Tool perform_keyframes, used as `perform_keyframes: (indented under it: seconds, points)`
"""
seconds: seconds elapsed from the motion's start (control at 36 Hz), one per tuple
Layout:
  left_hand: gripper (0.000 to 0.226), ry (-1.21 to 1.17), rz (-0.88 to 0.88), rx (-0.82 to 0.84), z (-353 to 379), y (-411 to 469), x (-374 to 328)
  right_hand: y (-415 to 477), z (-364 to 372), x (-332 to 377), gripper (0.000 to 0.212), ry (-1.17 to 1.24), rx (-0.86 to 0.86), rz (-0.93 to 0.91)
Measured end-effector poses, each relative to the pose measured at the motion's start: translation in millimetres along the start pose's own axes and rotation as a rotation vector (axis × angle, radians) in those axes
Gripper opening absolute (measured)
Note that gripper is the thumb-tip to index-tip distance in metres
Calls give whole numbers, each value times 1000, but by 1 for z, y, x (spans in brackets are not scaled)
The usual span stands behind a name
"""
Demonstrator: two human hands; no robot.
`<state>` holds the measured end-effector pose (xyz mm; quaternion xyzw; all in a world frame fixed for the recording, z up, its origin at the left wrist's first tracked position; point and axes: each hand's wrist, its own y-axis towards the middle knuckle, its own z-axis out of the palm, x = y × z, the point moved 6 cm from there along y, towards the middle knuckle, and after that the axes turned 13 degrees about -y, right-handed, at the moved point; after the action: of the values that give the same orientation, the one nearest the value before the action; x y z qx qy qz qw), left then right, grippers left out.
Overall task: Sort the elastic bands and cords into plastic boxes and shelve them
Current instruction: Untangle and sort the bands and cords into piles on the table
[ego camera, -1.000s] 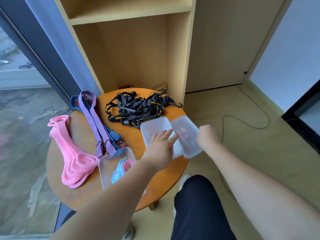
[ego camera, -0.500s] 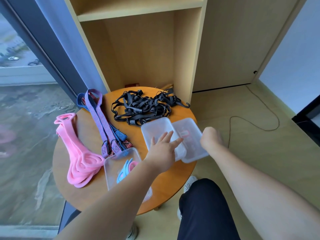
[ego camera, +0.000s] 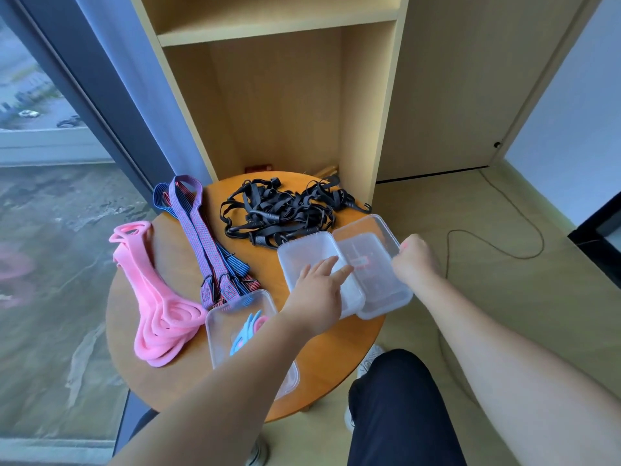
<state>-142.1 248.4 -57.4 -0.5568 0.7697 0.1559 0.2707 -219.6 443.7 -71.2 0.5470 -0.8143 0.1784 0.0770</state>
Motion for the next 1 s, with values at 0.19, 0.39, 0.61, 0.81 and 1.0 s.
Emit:
perform_keyframes:
  seconds: [0.19, 0.39, 0.61, 0.81, 1.0]
  points:
    - [43, -222, 52, -310, -45, -17, -6, -23, -45, 14, 12, 145, -226, -96]
    - [28, -467, -71, -570, -84, -78, 23, -119, -30, 72, 35, 260, -151, -379]
    - [39, -418, -288, -684, -73, -169, 72, -206, 45, 110, 58, 105, 81, -529]
    - [1, -322, -363, -624, -62, -194, 98, -219, 70, 122, 55, -193, 57, -587]
    - [14, -315, -355, -557, -60, -191, 105, -224, 75, 125, 55, -314, -11, -595]
